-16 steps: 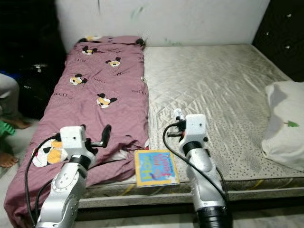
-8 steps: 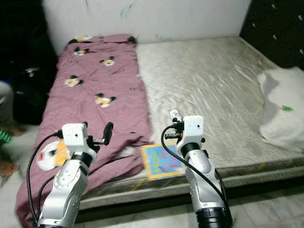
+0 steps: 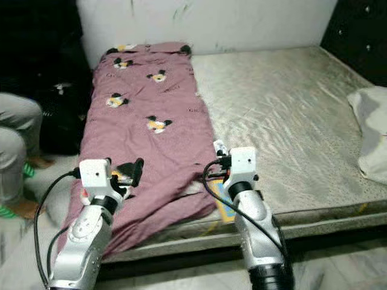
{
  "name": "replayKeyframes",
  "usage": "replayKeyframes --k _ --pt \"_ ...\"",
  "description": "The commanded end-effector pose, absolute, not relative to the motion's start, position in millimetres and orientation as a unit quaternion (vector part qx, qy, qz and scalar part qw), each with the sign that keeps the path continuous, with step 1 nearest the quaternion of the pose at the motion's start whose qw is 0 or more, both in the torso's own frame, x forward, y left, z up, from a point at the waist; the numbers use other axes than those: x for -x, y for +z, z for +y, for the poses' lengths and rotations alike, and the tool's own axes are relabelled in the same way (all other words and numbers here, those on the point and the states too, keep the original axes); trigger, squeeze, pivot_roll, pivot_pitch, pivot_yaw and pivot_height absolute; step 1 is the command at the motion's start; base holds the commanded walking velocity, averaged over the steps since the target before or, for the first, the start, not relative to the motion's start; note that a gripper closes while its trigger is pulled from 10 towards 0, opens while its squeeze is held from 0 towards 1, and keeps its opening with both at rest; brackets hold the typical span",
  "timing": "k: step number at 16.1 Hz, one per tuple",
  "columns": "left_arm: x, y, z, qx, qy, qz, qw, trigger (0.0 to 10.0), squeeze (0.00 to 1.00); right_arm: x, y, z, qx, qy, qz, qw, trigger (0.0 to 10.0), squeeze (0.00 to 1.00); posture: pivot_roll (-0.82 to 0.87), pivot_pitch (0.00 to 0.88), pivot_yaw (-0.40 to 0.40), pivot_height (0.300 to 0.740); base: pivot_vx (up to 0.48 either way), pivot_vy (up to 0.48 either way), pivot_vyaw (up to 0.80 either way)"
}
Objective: Clean up the room
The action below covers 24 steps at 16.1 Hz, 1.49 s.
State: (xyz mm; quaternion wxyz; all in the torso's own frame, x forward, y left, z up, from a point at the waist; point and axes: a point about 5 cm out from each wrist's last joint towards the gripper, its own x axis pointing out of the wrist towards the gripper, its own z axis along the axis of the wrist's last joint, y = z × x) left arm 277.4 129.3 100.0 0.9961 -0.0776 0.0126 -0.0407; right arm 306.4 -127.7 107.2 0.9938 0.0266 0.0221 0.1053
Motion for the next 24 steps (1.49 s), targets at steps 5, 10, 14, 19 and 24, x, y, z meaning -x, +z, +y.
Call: replayKeyframes --k 5,10,14,19,24 --pt "-278.5 102.7 133.6 0.060 -0.030 0.001 0.998 10.0 0.00 -308.2 112.3 -120.2 -0.026 0.126 0.011 0.992 10.0 0.00 0.01 0.047 0.033 0.740 0.000 0.185 0.00" --pt "-279.8 103.4 134.1 0.059 -0.031 -0.001 0.998 10.0 0.00 -309.7 115.0 -115.9 -0.013 0.140 0.002 0.990 10.0 0.00 0.02 0.037 0.031 0.740 0.000 0.000 0.48" --pt "-280.3 105.1 133.6 0.059 -0.033 -0.007 0.998 10.0 0.00 -311.8 116.3 -117.0 -0.009 0.138 0.000 0.990 10.0 0.00 0.01 0.039 0.031 0.740 0.000 0.000 0.80" --pt "-281.6 106.5 132.4 0.061 -0.033 -0.012 0.998 10.0 0.00 -310.6 115.8 -114.3 -0.003 0.141 -0.003 0.990 10.0 0.00 0.01 0.041 0.031 0.740 0.000 0.000 0.80" --pt "-282.8 108.0 132.0 0.064 -0.036 -0.019 0.997 10.0 0.00 -311.5 116.0 -114.8 0.000 0.142 -0.005 0.990 10.0 0.00 0.00 0.042 0.031 0.740 0.000 0.000 0.80"
